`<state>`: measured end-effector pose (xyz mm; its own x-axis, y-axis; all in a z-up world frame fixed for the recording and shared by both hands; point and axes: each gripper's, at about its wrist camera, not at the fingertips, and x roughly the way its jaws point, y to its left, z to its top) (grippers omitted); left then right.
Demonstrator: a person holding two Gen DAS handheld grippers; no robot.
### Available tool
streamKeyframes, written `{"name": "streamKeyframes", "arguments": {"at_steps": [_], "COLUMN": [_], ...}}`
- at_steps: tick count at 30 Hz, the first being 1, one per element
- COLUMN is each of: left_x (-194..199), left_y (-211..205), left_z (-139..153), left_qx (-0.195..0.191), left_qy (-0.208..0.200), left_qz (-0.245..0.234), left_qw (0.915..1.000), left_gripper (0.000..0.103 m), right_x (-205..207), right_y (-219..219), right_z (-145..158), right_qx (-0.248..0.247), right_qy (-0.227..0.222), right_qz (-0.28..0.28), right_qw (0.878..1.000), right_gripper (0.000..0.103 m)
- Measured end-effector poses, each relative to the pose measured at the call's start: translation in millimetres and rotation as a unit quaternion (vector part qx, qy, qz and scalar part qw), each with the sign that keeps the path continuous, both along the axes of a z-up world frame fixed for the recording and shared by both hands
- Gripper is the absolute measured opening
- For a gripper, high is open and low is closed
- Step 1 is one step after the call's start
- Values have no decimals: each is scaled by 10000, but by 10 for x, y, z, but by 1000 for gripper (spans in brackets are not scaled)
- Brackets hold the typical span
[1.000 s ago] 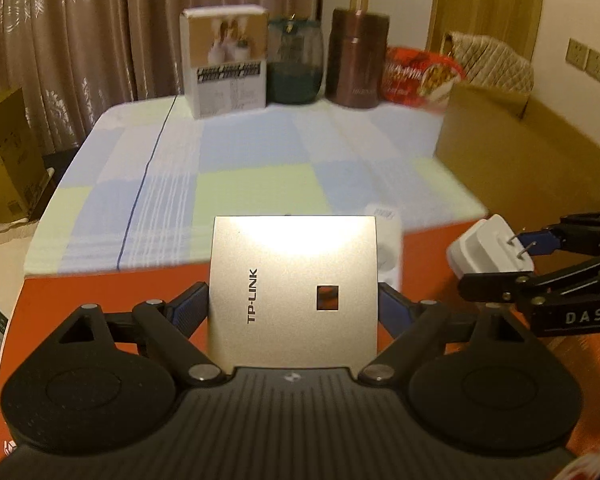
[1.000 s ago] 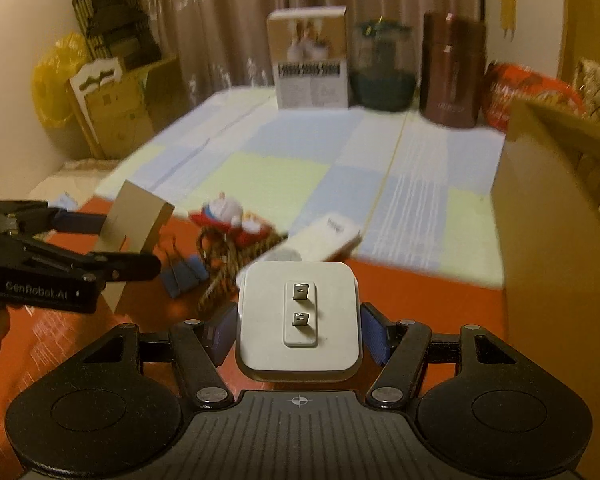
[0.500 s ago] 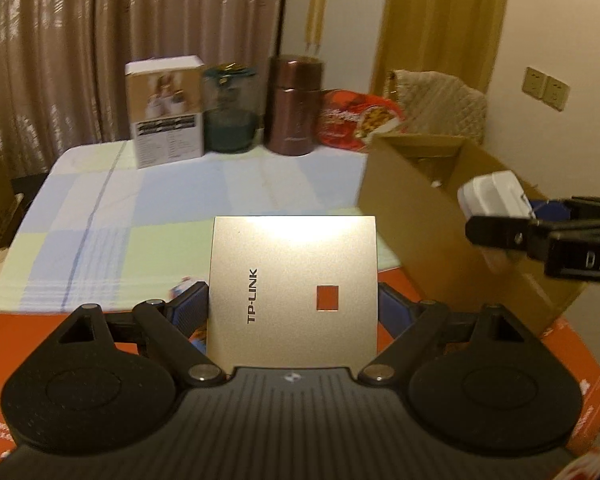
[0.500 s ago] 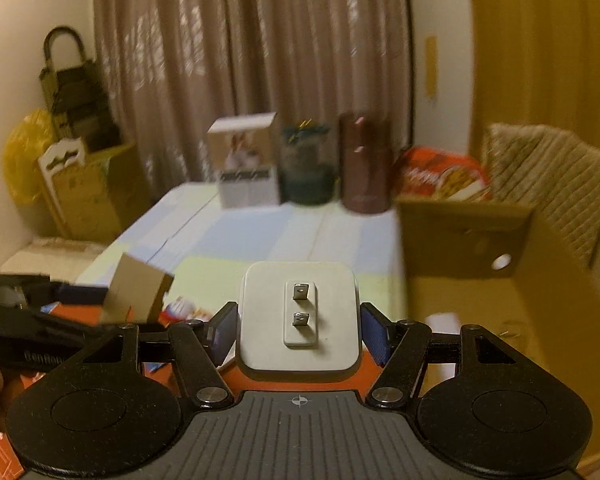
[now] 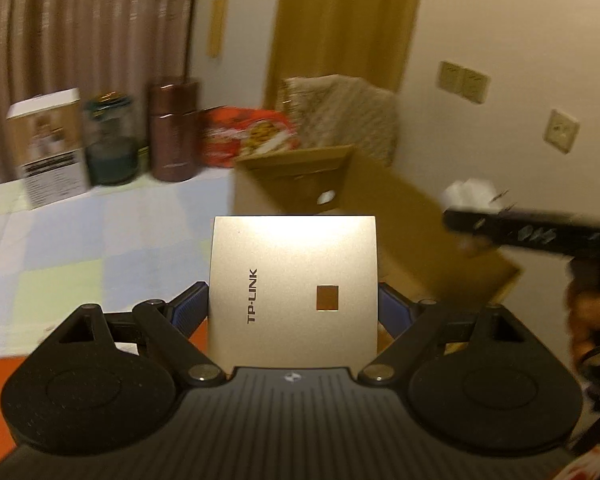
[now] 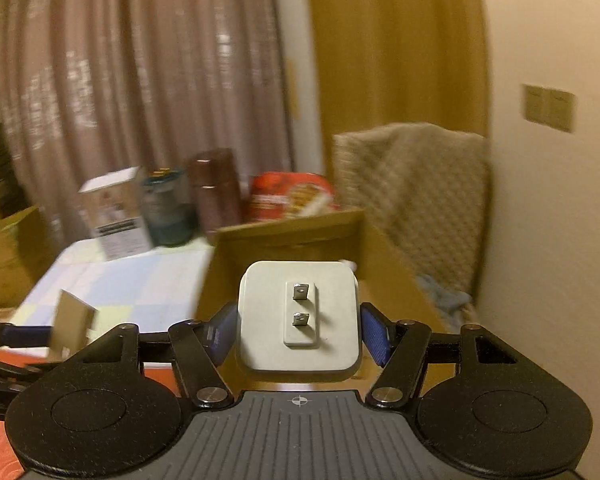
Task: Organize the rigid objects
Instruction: 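Carry the router panel and plug adapter into the cardboard box and open both tools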
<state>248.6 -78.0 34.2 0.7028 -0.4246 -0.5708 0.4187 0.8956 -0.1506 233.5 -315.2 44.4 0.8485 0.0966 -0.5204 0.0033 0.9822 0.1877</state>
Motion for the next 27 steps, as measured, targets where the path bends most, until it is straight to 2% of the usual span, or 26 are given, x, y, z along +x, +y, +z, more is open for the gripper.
{"name": "streamKeyframes", "arguments": {"at_steps": [4, 7, 16, 22, 27], "left_x": [92, 166, 345, 373, 369], "left_y": [-346, -578, -834, -781, -527], "left_z": [65, 55, -255, -287, -165], "left_qx": [-229, -244, -283, -322, -373], "left_qy": [-26, -77, 158, 117, 5], "left_qz": [-379, -568, -889, -806, -409], "left_qw": [9990, 9981, 9955, 9962, 9985], "left_gripper": [85, 85, 85, 86, 86], "right_x": [9, 34, 63, 90, 91], "right_y": [-255, -387, -627, -576, -550], "right_z": [-100, -157, -270, -283, -292], "right_qx": [148, 241, 467, 544, 577], "right_qy": [203, 312, 447, 494, 497], "right_qz": [-271, -390, -538, -439, -377], "right_qw": [9993, 9985, 9965, 9963, 9964], "right_gripper": [61, 61, 61, 61, 61]}}
